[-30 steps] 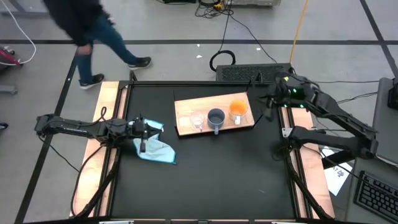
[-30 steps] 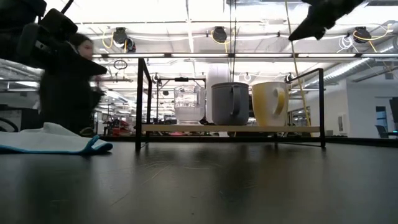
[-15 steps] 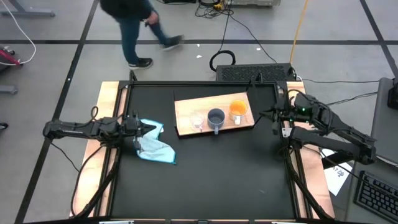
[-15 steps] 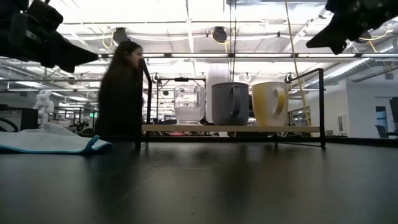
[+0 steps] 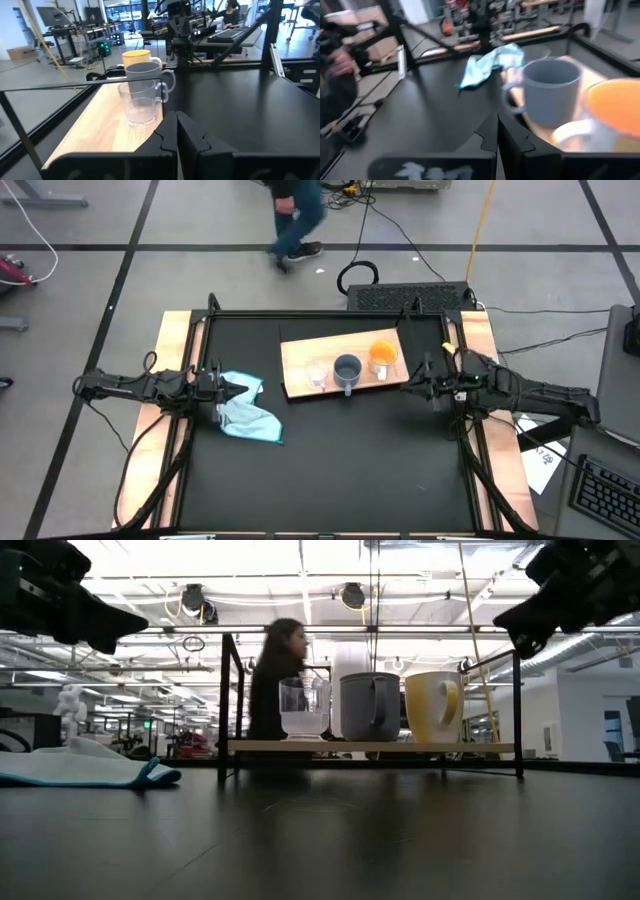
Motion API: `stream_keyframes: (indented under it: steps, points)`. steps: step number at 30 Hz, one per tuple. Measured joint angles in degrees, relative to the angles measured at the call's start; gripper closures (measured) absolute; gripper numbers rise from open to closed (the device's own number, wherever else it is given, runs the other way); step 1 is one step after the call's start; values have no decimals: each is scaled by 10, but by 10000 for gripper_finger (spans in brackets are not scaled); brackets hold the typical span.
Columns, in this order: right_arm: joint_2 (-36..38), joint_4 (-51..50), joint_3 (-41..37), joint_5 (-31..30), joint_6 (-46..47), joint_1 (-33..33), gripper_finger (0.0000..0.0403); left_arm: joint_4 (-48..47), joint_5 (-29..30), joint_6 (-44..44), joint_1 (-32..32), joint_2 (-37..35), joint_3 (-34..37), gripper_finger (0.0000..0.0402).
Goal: Stack small to large cups/mugs on shelf
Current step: Return to Home Position
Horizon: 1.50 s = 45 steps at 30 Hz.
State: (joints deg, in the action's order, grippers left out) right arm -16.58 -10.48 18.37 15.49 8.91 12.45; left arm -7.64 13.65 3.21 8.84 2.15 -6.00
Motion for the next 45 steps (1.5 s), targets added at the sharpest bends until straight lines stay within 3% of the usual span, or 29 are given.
stream_keyframes:
  steps: [11,25,36,45]
  points:
    - [0,89,-76,-18,-15,-108,403,4,28,11,48,0,0,401]
    - [0,93,-78,-63,-66,-203,403,-3,52,4,114,0,0,402]
    - [2,89,-78,-117,-85,-269,403,-30,120,-10,158,0,-1,402]
    - [2,91,-78,-145,-104,-297,403,-48,120,-1,187,0,-1,402]
